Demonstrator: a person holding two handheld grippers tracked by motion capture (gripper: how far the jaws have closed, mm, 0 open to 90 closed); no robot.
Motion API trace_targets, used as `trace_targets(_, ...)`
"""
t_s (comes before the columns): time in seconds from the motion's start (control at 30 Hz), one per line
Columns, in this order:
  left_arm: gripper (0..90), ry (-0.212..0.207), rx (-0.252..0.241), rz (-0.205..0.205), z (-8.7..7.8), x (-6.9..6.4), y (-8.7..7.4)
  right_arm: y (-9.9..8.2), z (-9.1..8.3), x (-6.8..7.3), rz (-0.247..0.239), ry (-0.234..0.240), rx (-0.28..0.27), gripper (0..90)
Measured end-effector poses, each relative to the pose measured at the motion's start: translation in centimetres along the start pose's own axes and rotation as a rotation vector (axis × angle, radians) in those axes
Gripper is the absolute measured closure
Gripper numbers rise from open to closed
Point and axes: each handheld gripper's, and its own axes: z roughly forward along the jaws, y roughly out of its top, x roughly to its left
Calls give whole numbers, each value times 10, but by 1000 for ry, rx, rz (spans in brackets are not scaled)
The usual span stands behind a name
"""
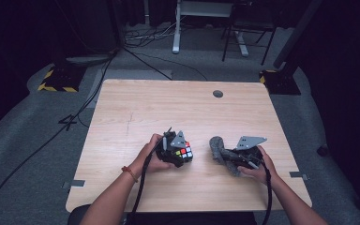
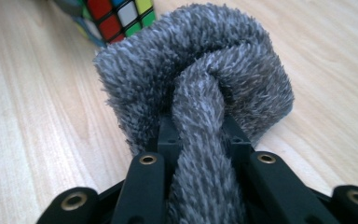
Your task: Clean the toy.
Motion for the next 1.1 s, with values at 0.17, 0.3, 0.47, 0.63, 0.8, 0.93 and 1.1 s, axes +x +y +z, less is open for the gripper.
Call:
trace_targets(0.17,336,-33,-1,-28,3,3,-4,-2,8,5,-5,37,27,741)
trace_targets(0.3,331,-62,-19,-57,5,8,-9,-3,15,8,-10,49,47,733)
trace_targets(0.47,331,-96,-41,-87,7,12,-14,-5,19,8,-1,64,52,719)
trace_targets(0.63,329,-90,-38,-85,7,11,-14,-7,21,8,7,65,49,694)
trace_targets(0.8,313,-53,-27,-68,3,8,-11,-5,16,7,11,62,34,629)
trace_targets(0.93,284,-10,-19,-57,-3,5,-9,-2,9,6,23,54,2,575)
trace_targets(1.1,257,16,-28,-52,-13,2,-9,2,2,8,15,44,-15,519)
